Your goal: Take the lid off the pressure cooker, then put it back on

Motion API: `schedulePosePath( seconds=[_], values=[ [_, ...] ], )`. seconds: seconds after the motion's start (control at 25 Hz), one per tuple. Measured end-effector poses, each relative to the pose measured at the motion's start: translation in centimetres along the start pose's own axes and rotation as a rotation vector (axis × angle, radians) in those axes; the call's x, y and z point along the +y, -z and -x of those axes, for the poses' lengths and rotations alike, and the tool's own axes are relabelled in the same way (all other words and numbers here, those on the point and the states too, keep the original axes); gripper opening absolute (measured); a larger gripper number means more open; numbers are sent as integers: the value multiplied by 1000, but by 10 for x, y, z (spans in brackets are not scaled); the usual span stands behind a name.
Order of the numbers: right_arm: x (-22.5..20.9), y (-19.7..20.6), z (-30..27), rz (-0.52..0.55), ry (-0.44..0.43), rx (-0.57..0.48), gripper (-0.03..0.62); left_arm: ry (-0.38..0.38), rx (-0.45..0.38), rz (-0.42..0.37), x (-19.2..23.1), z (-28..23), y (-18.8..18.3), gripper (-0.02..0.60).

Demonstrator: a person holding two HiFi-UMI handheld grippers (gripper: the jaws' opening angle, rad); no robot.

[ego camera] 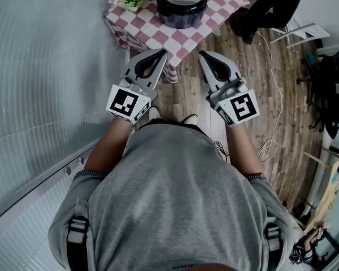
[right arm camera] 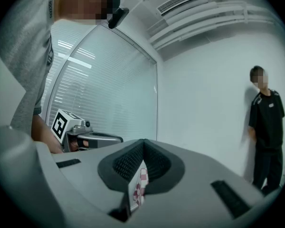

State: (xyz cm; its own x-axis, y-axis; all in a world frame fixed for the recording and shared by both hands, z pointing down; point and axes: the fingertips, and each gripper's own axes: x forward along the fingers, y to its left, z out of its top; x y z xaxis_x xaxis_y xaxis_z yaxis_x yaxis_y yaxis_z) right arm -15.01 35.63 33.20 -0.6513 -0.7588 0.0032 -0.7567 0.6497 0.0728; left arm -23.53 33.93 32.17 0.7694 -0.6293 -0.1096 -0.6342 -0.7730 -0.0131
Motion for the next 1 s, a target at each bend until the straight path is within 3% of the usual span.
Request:
schedulePosePath(
  seconds=[0.12, 0.16, 0.36, 0.64, 0.8, 1.0],
  values=[
    [0, 1, 0, -6, -6, 1, 12, 8, -3, -4, -1, 1, 2, 21],
    [0, 2, 0, -7, -7, 7, 44, 9, -1, -3, -2, 1, 2, 25],
    [1, 6, 4, -14, -27, 31, 163, 20, 15, 10, -6, 3, 7, 184],
    [5, 8, 8, -7, -74, 44, 302, 19, 21, 20, -8, 3, 7, 311],
    [5, 8, 12, -5, -84, 51, 348, 9, 31, 19, -13, 3, 7, 325],
    [3, 7, 19, -4, -92, 50, 359, 10, 32, 8, -21, -1, 7, 330]
  ],
)
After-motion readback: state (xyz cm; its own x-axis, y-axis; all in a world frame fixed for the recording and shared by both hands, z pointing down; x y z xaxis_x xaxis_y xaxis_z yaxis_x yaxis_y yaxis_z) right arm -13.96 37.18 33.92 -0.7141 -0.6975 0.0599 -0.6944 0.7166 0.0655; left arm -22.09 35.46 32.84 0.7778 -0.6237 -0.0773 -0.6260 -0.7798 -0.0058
